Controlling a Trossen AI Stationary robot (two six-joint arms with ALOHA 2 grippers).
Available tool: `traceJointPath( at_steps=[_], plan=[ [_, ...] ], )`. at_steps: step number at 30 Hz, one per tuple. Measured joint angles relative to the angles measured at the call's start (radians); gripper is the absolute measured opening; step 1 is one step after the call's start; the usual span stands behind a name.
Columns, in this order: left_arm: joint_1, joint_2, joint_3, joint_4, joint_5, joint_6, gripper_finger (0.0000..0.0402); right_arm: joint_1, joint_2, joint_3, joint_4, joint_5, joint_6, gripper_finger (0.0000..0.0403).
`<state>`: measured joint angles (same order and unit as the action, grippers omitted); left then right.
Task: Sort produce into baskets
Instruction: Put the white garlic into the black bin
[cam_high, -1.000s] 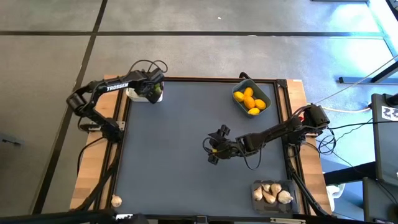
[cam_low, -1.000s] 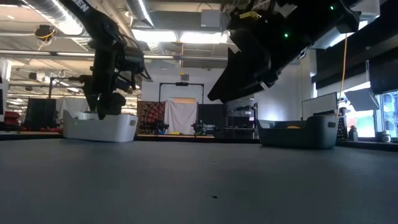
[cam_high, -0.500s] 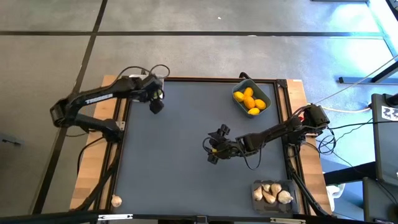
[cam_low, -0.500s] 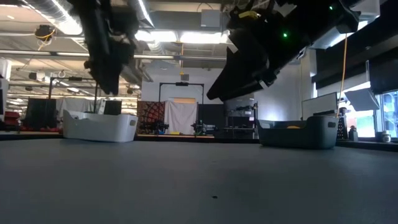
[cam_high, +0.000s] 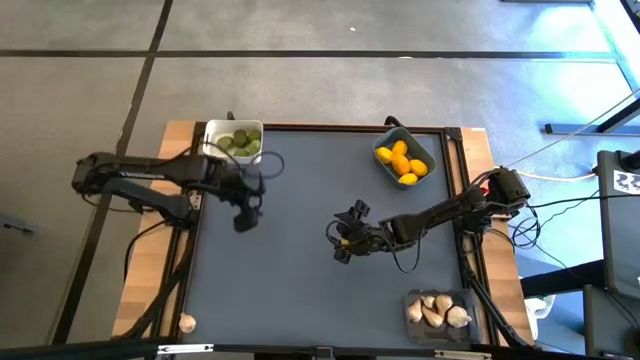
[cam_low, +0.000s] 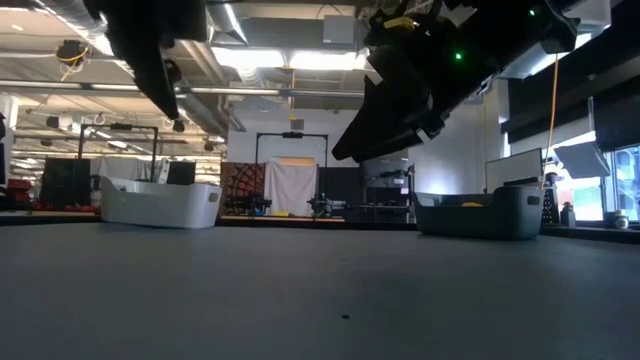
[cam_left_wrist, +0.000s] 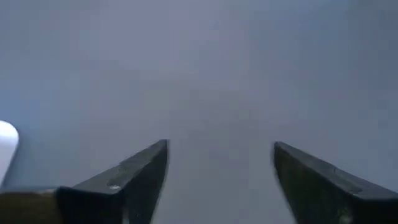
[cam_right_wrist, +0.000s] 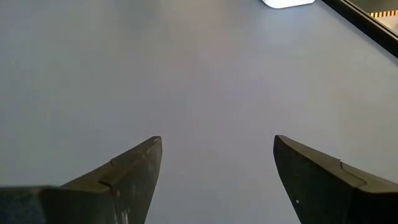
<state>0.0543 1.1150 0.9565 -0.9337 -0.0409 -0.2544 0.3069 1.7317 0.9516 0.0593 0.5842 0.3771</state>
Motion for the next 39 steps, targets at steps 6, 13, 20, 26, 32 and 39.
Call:
traceJointPath(
  at_steps=[6, 13, 20, 26, 32, 39],
  plan=[
    [-0.184, 0.008, 0.000, 0.000, 0.019, -0.179, 0.0280, 0.000, 0.000, 0.000, -0.002, 0.000, 0.000, 0.0308],
    [-0.389, 0.036, 0.000, 0.009, 0.020, -0.430, 0.0280, 0.000, 0.000, 0.000, -0.003, 0.000, -0.014, 0.0308],
    [-0.571, 0.119, 0.000, 0.011, 0.033, -0.643, 0.0280, 0.000, 0.000, 0.000, -0.001, -0.012, -0.016, 0.0308],
    [-0.710, 0.205, 0.000, 0.013, 0.162, -0.853, 0.0280, 0.000, 0.000, 0.000, 0.009, -0.017, -0.016, 0.0308],
    [-0.848, 0.279, 0.000, 0.085, 0.210, -0.994, 0.0280, 0.000, 0.000, 0.000, 0.046, -0.019, -0.042, 0.0308],
    [-0.967, 0.327, 0.000, 0.154, 0.330, -1.179, 0.0280, 0.000, 0.001, 0.000, 0.064, -0.019, -0.069, 0.0308]
  ],
)
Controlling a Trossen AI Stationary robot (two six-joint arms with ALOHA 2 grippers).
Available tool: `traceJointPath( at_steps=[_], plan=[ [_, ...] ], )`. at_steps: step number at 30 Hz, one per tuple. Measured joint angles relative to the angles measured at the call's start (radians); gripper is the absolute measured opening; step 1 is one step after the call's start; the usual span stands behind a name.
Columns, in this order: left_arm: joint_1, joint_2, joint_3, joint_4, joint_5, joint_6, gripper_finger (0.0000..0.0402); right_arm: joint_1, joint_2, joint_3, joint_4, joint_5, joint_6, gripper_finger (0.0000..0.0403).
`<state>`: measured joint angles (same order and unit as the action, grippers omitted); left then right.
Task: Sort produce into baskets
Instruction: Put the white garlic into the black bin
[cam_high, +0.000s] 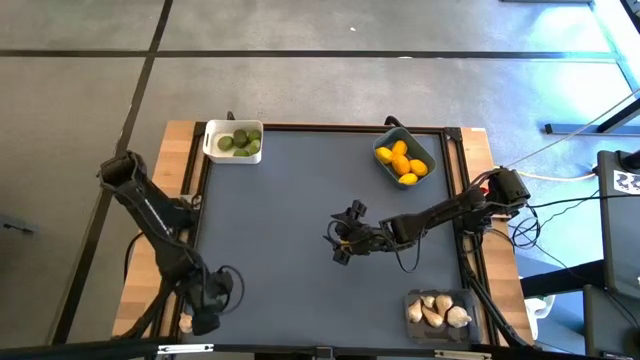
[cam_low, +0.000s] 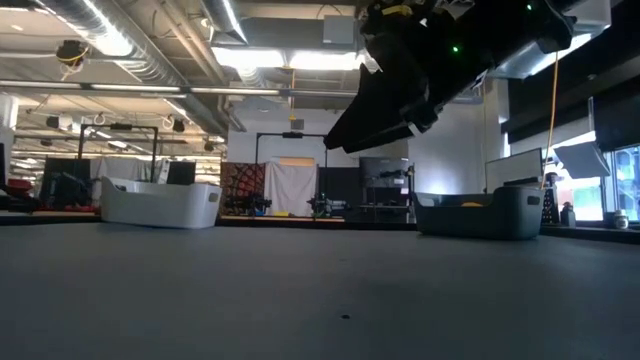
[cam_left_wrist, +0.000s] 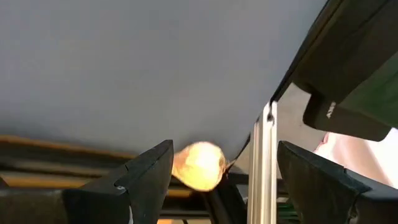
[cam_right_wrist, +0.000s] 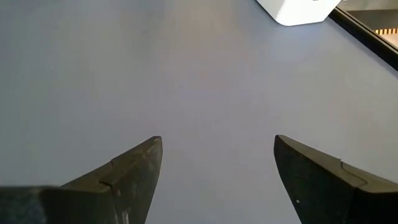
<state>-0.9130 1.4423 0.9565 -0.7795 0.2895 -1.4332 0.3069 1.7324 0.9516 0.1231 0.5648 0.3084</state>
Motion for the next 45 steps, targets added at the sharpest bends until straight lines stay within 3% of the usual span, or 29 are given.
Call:
traceJointPath(
  at_steps=[8, 14, 23, 26, 36, 45],
  plan=[
    [-0.094, 0.078, 0.000, 0.016, 0.064, -0.111, 0.0280, 0.000, 0.000, 0.000, 0.016, 0.000, -0.027, 0.0308],
    [-0.133, 0.158, 0.000, 0.088, 0.124, -0.109, 0.0280, 0.000, 0.000, 0.000, 0.031, 0.000, -0.034, 0.0308],
    [-0.153, 0.260, 0.000, 0.058, 0.152, -0.055, 0.0277, 0.000, 0.000, 0.000, 0.034, 0.000, -0.039, 0.0308],
    [-0.154, 0.270, 0.000, 0.067, 0.158, -0.028, 0.0250, 0.000, 0.000, 0.000, 0.034, 0.000, -0.039, 0.0308],
    [-0.125, 0.267, 0.000, 0.055, 0.195, 0.101, 0.0091, 0.000, 0.000, 0.000, 0.038, 0.002, -0.065, 0.0308],
    [-0.043, 0.150, 0.000, -0.020, 0.156, 0.158, 0.0096, 0.000, 0.000, 0.000, 0.045, 0.003, -0.078, 0.0308]
  ],
)
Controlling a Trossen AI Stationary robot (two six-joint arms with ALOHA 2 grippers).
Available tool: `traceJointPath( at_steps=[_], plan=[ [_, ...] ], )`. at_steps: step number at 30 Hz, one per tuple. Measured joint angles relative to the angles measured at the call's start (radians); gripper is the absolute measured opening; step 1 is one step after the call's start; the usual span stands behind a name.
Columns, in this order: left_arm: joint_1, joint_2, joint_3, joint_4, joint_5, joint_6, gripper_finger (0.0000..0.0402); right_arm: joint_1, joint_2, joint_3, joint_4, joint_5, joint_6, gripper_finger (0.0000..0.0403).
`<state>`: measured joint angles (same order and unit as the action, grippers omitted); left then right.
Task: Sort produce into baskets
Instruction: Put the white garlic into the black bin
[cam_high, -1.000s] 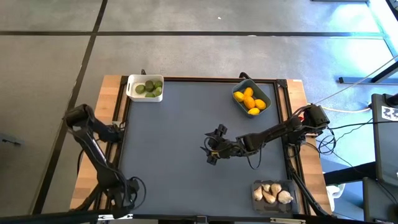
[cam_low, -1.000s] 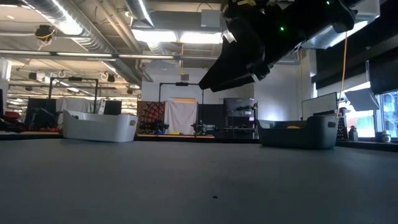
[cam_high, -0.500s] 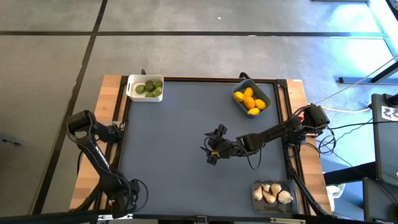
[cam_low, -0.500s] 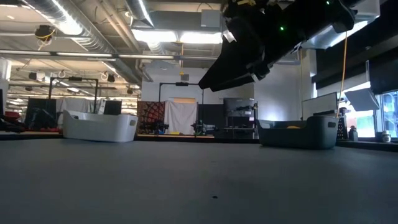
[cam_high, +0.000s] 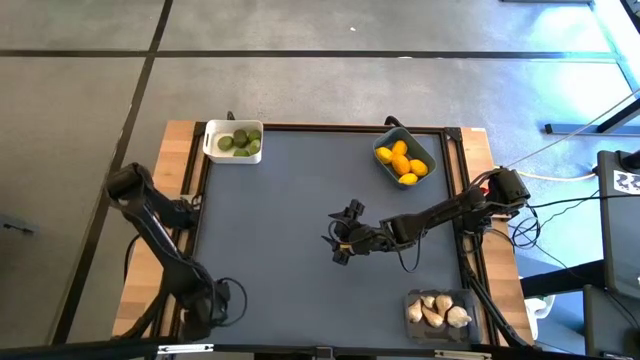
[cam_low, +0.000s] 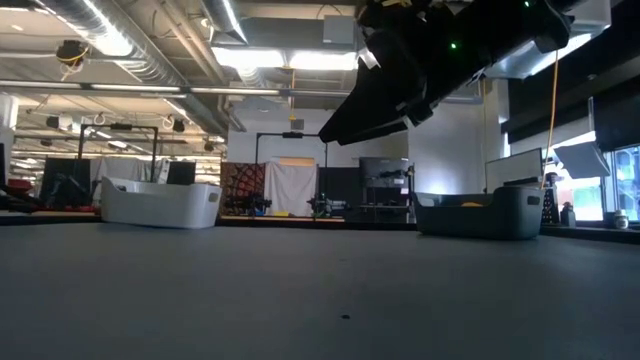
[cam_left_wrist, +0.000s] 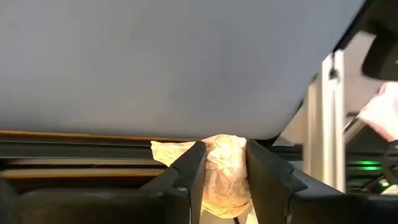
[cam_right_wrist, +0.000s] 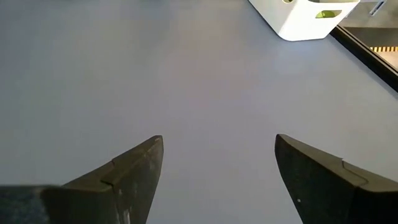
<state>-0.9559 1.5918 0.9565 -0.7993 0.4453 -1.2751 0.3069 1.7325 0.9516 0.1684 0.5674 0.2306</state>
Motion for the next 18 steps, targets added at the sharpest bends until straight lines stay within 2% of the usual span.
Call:
traceJointPath(
  at_steps=[9, 18],
  plan=[
    [0.096, -0.208, 0.000, -0.027, -0.209, 0.057, 0.0097, 0.000, 0.000, 0.000, -0.001, 0.000, 0.000, 0.0308],
    [0.216, -0.384, 0.000, -0.017, -0.581, 0.342, 0.0101, 0.000, 0.000, 0.037, 0.008, -0.001, -0.040, 0.0308]
  ],
)
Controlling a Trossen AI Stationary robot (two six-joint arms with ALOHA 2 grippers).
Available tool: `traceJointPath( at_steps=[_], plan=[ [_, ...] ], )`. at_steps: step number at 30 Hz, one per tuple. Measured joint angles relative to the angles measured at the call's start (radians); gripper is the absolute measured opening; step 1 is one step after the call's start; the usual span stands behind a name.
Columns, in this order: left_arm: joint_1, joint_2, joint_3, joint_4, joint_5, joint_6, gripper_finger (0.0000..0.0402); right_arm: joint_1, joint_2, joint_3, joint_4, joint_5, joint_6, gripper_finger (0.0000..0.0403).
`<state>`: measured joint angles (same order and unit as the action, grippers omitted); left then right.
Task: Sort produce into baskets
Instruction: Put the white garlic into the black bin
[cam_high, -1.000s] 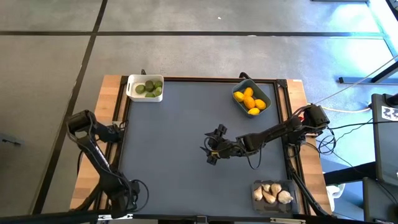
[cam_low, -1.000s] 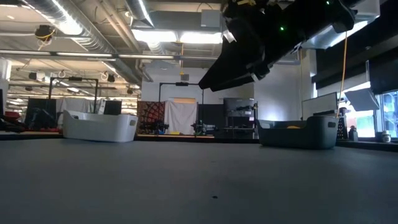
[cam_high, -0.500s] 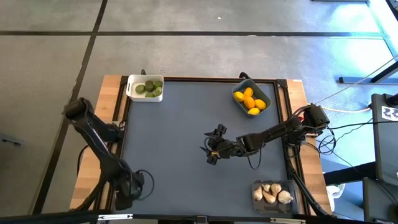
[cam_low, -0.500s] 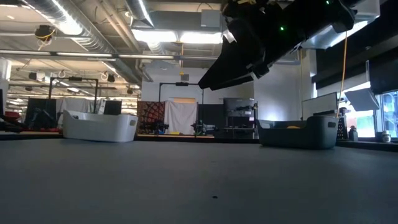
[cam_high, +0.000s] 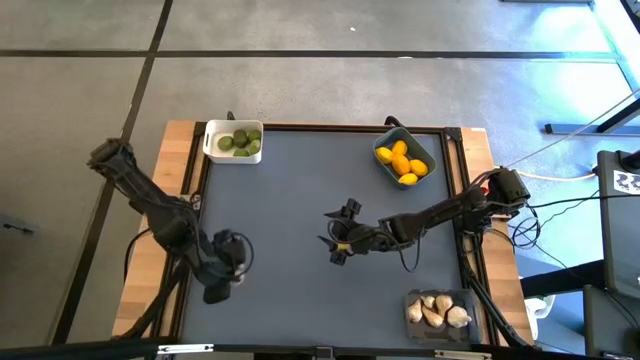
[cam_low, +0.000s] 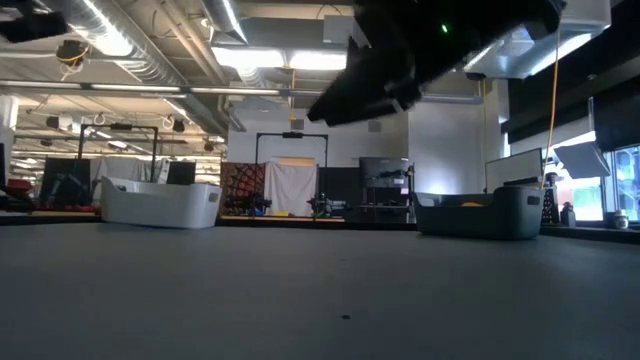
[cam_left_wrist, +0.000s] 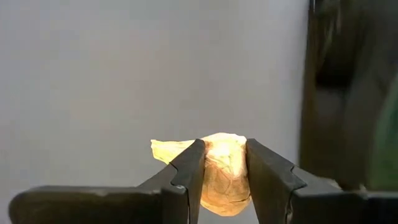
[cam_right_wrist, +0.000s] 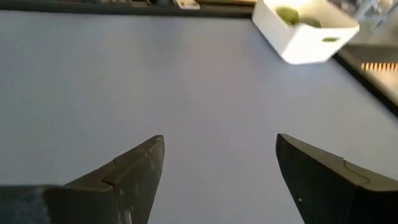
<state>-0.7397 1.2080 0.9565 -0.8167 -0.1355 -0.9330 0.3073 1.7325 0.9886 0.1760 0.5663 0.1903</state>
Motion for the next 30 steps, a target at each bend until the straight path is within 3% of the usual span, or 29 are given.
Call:
traceJointPath(
  at_steps=[6, 12, 17, 22, 30],
  plan=[
    [0.093, -0.040, 0.000, 0.105, -0.155, 0.274, 0.0101, 0.000, 0.000, 0.089, -0.001, -0.001, -0.177, 0.0308],
    [0.172, -0.037, 0.000, 0.318, -0.240, 0.595, 0.0101, 0.000, 0.000, 0.169, -0.001, -0.047, -0.302, 0.0308],
    [0.221, -0.037, 0.000, 0.507, -0.253, 0.827, 0.0102, 0.000, -0.001, 0.208, -0.001, -0.074, -0.379, 0.0308],
    [0.255, -0.036, 0.000, 0.629, -0.253, 0.947, 0.0102, 0.000, -0.001, 0.223, 0.004, -0.106, -0.432, 0.0308],
    [0.291, -0.018, 0.000, 0.703, -0.252, 0.999, 0.0102, 0.001, -0.001, 0.223, 0.073, -0.182, -0.407, 0.0308]
  ],
)
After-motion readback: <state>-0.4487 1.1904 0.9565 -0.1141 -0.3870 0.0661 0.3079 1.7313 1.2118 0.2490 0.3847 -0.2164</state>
